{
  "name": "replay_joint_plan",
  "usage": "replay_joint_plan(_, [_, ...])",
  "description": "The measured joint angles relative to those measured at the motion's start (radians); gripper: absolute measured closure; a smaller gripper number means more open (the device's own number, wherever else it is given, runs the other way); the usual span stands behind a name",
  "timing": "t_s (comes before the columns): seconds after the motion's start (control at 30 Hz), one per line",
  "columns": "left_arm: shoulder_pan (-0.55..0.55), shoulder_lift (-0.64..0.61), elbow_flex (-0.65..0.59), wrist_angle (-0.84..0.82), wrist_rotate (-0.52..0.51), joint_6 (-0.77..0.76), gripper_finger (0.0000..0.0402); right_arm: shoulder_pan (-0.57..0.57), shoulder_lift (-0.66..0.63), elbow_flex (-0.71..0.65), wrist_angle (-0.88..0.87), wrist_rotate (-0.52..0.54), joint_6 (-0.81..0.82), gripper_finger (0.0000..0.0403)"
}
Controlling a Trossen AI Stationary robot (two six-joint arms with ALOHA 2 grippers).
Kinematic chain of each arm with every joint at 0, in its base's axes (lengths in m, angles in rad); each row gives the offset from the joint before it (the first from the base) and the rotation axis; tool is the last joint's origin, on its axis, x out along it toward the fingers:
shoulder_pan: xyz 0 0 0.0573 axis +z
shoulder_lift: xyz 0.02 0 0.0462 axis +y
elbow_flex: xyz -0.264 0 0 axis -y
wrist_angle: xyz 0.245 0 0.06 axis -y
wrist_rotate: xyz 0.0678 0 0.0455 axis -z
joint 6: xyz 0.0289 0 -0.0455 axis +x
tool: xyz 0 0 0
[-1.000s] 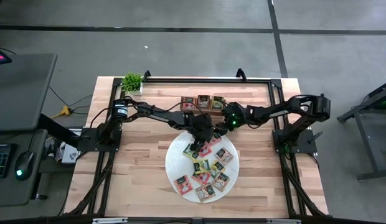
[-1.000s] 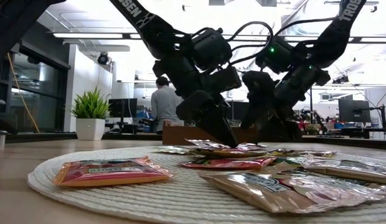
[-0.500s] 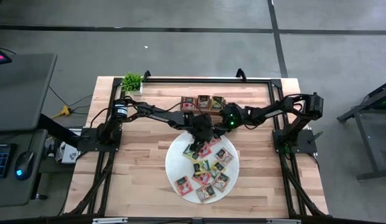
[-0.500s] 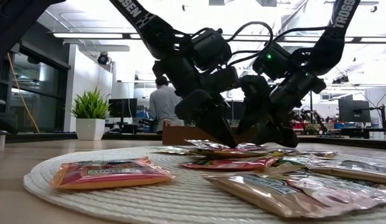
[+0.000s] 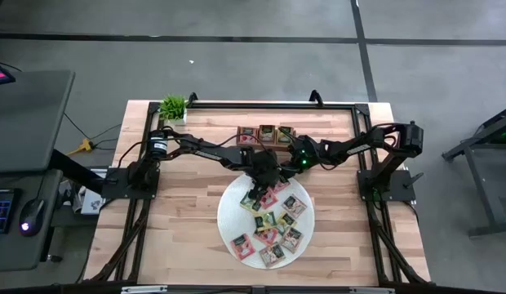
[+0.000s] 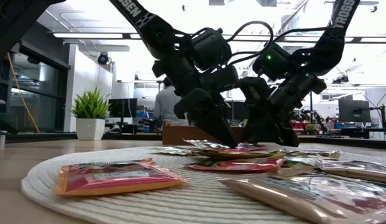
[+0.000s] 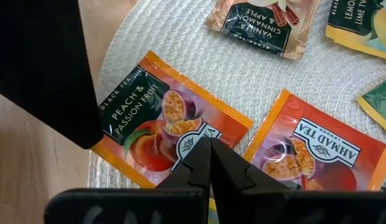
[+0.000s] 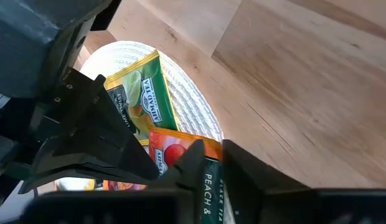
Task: Pick & Place Tea
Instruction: Put the orange tea bag into the left section of the wooden organizer
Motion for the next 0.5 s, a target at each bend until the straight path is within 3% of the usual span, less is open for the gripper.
replay_joint_plan(0.13, [0.000, 0.000, 0.000, 0.000, -0.001, 0.000, 0.0402, 0.000, 0.000, 0.000, 0.000, 0.002, -0.025, 0.0397])
replay_joint_plan(0.5, [0.000, 0.000, 0.000, -0.003, -0.005, 0.000, 0.0401, 0.000, 0.000, 0.000, -0.014, 0.020, -0.049, 0.0401])
